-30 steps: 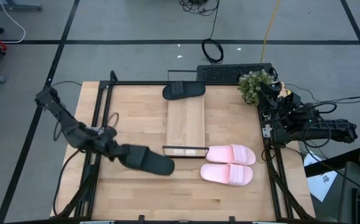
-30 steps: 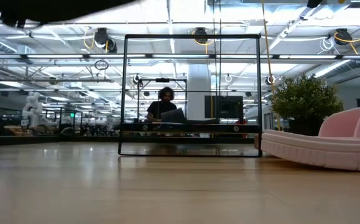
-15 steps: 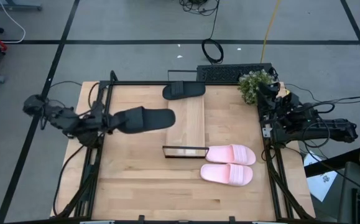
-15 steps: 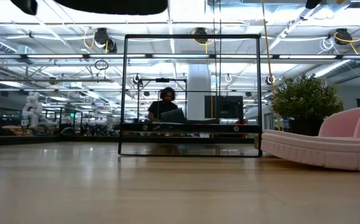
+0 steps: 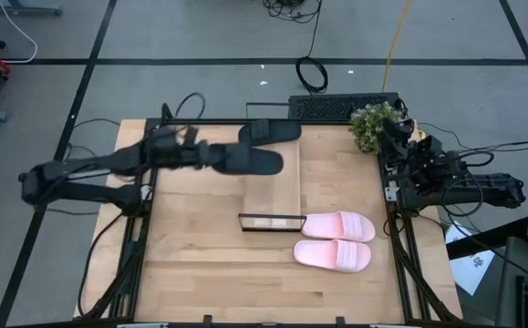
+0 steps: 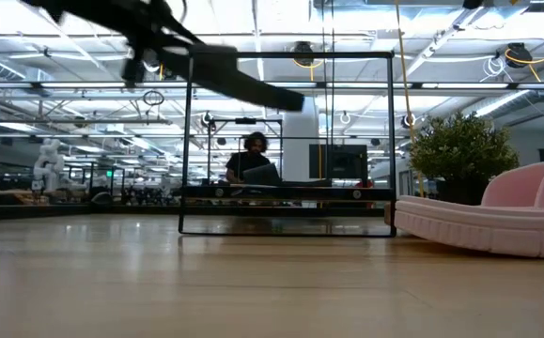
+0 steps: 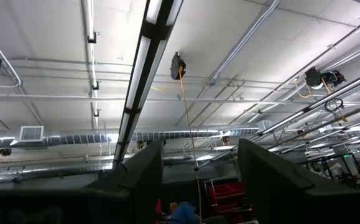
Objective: Pick and place slides into the shelf
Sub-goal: Put the black slides on the shelf
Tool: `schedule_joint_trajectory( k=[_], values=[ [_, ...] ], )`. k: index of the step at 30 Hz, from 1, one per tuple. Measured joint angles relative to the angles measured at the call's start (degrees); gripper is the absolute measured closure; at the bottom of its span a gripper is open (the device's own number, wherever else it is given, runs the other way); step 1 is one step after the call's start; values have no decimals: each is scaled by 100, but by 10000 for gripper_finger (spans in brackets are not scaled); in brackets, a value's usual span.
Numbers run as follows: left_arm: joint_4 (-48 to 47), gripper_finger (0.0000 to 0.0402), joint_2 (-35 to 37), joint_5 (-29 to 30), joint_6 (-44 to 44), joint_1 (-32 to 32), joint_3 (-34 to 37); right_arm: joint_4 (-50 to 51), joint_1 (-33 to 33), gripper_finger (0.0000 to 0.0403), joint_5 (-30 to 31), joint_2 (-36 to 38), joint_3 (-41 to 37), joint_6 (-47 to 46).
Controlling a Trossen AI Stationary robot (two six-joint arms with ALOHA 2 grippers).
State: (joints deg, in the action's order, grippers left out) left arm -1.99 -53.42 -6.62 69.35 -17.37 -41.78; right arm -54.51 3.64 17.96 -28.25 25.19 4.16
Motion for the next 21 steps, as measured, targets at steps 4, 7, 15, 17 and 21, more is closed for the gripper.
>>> schedule_joint_trajectory(
  k=[4,7,15,17,21],
  values=[
    [1533,401,-1020,-1332,-133,-961,-8,-86,2,206,0,3,0,3],
    [2735,401,-1919,-1904,67,-1380,-8,-96,2,206,0,3,0,87],
    [4723,401,-3705,-2316,745,-1391,-6,-101,2,206,25,14,0,186],
    [4943,401,-3839,-2203,773,-1272,-6,-98,0,206,28,14,0,287],
    [4764,401,-3845,-1919,629,-1064,-6,-100,0,206,136,14,0,321]
  ],
)
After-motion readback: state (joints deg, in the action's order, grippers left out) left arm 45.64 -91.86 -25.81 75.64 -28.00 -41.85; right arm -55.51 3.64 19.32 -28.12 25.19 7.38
